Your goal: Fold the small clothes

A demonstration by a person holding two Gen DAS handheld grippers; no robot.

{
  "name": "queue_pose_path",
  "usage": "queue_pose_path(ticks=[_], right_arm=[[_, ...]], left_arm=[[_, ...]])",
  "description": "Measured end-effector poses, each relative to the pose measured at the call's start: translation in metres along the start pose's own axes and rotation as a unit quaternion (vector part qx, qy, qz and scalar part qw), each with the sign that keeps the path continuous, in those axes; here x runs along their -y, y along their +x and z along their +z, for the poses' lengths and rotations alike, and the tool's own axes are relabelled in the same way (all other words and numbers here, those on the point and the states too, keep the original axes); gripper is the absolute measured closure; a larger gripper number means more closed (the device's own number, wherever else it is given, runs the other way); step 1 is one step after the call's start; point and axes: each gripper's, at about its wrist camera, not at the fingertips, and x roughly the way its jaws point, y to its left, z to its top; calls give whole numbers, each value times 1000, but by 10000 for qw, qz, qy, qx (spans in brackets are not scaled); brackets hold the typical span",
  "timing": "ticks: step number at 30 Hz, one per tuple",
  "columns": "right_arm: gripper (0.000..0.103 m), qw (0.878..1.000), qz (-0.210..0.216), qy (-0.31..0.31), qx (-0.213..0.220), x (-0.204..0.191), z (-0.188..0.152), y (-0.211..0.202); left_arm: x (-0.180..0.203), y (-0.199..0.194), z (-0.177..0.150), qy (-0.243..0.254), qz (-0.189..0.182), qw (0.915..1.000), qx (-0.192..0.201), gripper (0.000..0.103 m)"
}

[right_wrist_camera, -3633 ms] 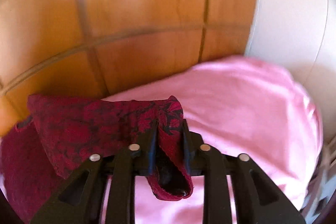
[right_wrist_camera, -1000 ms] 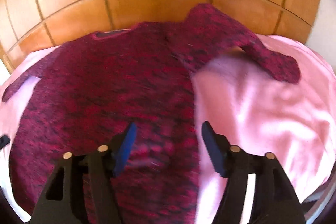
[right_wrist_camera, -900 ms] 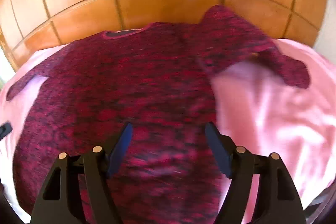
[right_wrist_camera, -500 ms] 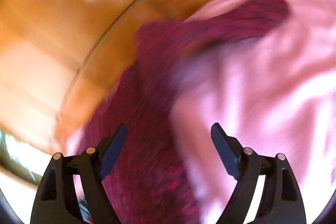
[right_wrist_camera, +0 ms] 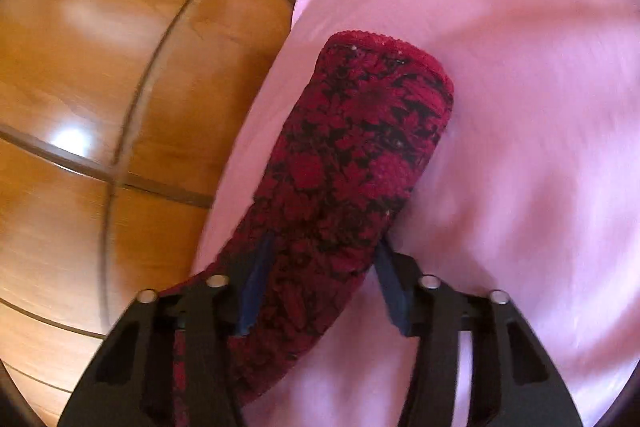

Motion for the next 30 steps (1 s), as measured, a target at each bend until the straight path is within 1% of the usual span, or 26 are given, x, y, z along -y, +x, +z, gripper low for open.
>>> queue_pose_path(ticks=[1,2,4,5,7,8,9,10,13,14,15,16,17,18,19,20,21,23,24,25,27,28,29,30], right_arm=[[88,9996,-213,-205,21,4,9,-1],[91,9988,-324,-368,83,1,12,-6],[92,9934,-531,-892,486,-7,17,-31],[92,9886,-667,-1143,721,-12,16,-43],[93,9749,-989,-1598,1196,-13,10,-74],[94,9701,-1116,-1715,1307,-11,9,-81],[94,9656,-1339,-1814,1296,-4,6,-81],[94,9632,-1554,-1858,1167,5,3,-74],[94,9627,-1929,-1716,805,29,-5,-43],[94,9618,-1970,-1711,823,34,-9,-39],[92,9589,-2013,-1762,947,32,-14,-36],[90,9579,-2047,-1757,979,30,-17,-36],[87,9600,-2011,-1703,943,31,-18,-39],[77,9613,-1990,-1666,926,29,-17,-38],[65,9626,-1969,-1640,882,27,-15,-40],[44,9630,-1979,-1600,883,26,-16,-47],[39,9630,-1967,-1578,954,21,-15,-50],[38,9621,-1858,-1682,1076,9,-23,-60],[34,9626,-1730,-1791,1064,1,-30,-67],[32,9627,-1612,-1894,1061,-8,-36,-72],[27,9610,-1234,-2253,1024,-38,-57,-76],[26,9600,-1055,-2405,969,-51,-69,-77],[23,9577,-813,-2627,843,-67,-85,-77],[20,9536,-582,-2871,690,-84,-103,-76]], left_arm=[[1,2,1,7,9,10000,-3,20],[1,2,1,5,10,10000,-3,20],[1,2,2,-4,2,10000,-2,20],[2,3,2,-5,3,10000,0,20],[1,3,2,-2,1,10000,-2,20],[1,3,2,-2,1,10000,-1,20],[1,3,1,-2,2,10000,0,20],[1,3,1,-2,1,10000,-2,20],[0,3,1,-8,-6,10000,-1,20],[0,1,0,-12,-9,10000,2,20],[0,1,0,-19,-18,10000,3,20],[0,2,0,-30,-42,10000,4,19],[-1,2,0,-52,-104,9999,4,18],[-2,3,0,-91,-153,9998,4,18],[-3,2,0,-120,-186,9998,2,18],[-4,1,1,-160,-226,9996,-11,18],[-6,0,2,-205,-266,9994,-24,18],[-12,-6,6,-477,-385,9981,-48,18],[-16,-11,8,-629,-428,9971,-31,18],[-27,-20,11,-948,-470,9944,54,18],[-48,-38,13,-1346,-438,9894,315,19],[-58,-45,14,-1491,-389,9872,406,20],[-72,-54,14,-1689,-309,9838,506,20],[-87,-61,14,-1881,-235,9801,590,24]])
